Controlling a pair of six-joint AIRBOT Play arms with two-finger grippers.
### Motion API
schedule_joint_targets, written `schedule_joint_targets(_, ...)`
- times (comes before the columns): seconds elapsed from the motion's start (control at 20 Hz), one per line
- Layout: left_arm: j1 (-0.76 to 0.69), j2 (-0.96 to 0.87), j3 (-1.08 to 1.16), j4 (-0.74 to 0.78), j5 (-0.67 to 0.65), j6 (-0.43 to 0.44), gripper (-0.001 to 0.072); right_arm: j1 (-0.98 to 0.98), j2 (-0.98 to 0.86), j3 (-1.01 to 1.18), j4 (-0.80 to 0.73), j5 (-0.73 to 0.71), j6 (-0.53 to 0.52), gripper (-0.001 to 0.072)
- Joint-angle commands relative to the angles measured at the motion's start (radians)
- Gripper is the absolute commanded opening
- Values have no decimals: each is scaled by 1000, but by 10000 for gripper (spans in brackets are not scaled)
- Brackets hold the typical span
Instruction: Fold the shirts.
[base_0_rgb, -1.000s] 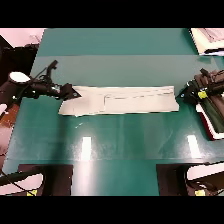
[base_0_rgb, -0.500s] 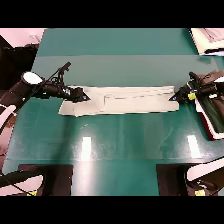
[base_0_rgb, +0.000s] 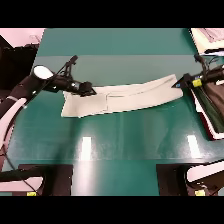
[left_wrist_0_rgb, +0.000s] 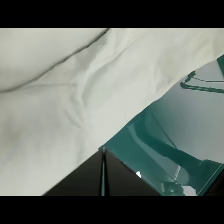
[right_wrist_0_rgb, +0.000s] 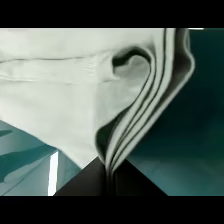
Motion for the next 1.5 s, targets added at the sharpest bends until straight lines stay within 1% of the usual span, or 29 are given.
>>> schedule_joint_targets(0.0, -102, -176, 208, 48, 17, -51, 24, 64, 59, 139, 4, 46, 106, 13)
schedule_joint_targets(0.1, -152, -299, 332, 48, 16, -59, 24, 126, 83, 222, 4, 47, 139, 13)
schedule_joint_targets(0.2, -194, -406, 433, 48, 13, -104, 24, 198, 89, 309, 4, 49, 170, 13)
schedule_joint_targets(0.3, -226, -488, 496, 47, 8, -107, 24, 273, 89, 382, 3, 47, 182, 13)
schedule_joint_targets(0.4, -238, -543, 522, 47, 10, -145, 24, 350, 89, 438, 3, 34, 190, 13)
schedule_joint_targets(0.5, -235, -565, 525, 48, 13, -183, 24, 413, 89, 474, 3, 32, 190, 13)
schedule_joint_targets(0.7, -230, -564, 552, 56, 20, -181, 25, 520, 88, 478, 2, -4, 189, 13)
schedule_joint_targets(0.9, -229, -563, 609, 101, 6, -181, 25, 578, 88, 478, 2, -52, 188, 13)
schedule_joint_targets(1.0, -228, -562, 653, 161, -48, -181, 25, 598, 88, 478, 2, -80, 188, 13)
schedule_joint_targets(1.1, -222, -548, 714, 280, -140, -191, 24, 617, 88, 478, 2, -109, 188, 13)
schedule_joint_targets(1.2, -194, -496, 761, 403, -256, -208, 24, 639, 88, 459, 3, -142, 187, 13)
schedule_joint_targets(1.3, -137, -400, 766, 520, -355, -208, 24, 669, 88, 420, 3, -176, 164, 13)
schedule_joint_targets(1.45, -26, -232, 766, 704, -465, -207, 25, 727, 62, 397, 4, -221, 128, 13)
